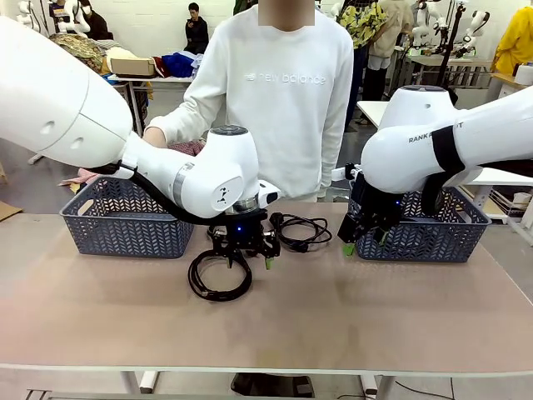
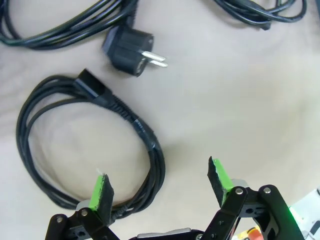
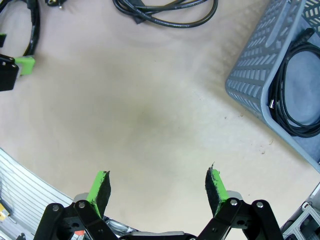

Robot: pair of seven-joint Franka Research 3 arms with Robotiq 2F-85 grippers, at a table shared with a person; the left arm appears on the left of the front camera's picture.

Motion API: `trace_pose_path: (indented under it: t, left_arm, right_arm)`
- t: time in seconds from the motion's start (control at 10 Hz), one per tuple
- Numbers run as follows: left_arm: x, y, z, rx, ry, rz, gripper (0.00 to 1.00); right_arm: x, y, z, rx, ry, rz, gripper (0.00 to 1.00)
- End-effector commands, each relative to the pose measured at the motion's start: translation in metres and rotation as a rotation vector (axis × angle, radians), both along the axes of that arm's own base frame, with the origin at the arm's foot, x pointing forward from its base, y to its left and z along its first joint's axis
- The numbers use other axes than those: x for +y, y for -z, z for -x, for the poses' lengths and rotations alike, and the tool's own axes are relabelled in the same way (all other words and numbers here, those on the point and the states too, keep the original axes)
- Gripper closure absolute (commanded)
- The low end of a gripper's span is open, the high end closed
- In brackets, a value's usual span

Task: Organize the cables according to human instructions.
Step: Pick up a bundle of cables and place it in the basket indicated by the human.

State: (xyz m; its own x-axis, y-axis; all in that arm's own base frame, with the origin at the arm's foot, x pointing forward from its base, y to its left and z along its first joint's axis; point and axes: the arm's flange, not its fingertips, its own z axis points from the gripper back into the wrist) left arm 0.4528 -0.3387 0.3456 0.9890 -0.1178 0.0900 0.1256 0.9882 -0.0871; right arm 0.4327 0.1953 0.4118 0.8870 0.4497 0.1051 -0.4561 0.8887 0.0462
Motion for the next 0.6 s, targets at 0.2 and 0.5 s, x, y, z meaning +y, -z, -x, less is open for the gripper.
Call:
trace_pose_path:
  t: [0.2,0.5]
  left_arm:
    - [-0.007,-0.004,0.007,0.011,-0.149,-0.035,0.0]
    - [-0.01,0.006,0.004,-0.015,-0.192,-0.026,0.0]
  right_arm:
    - [0.0,-0.002,0.0,-0.004,0.0,-0.002,0.0]
    - [0.0,-0.002,0.0,-0.004,0.0,-0.002,0.0]
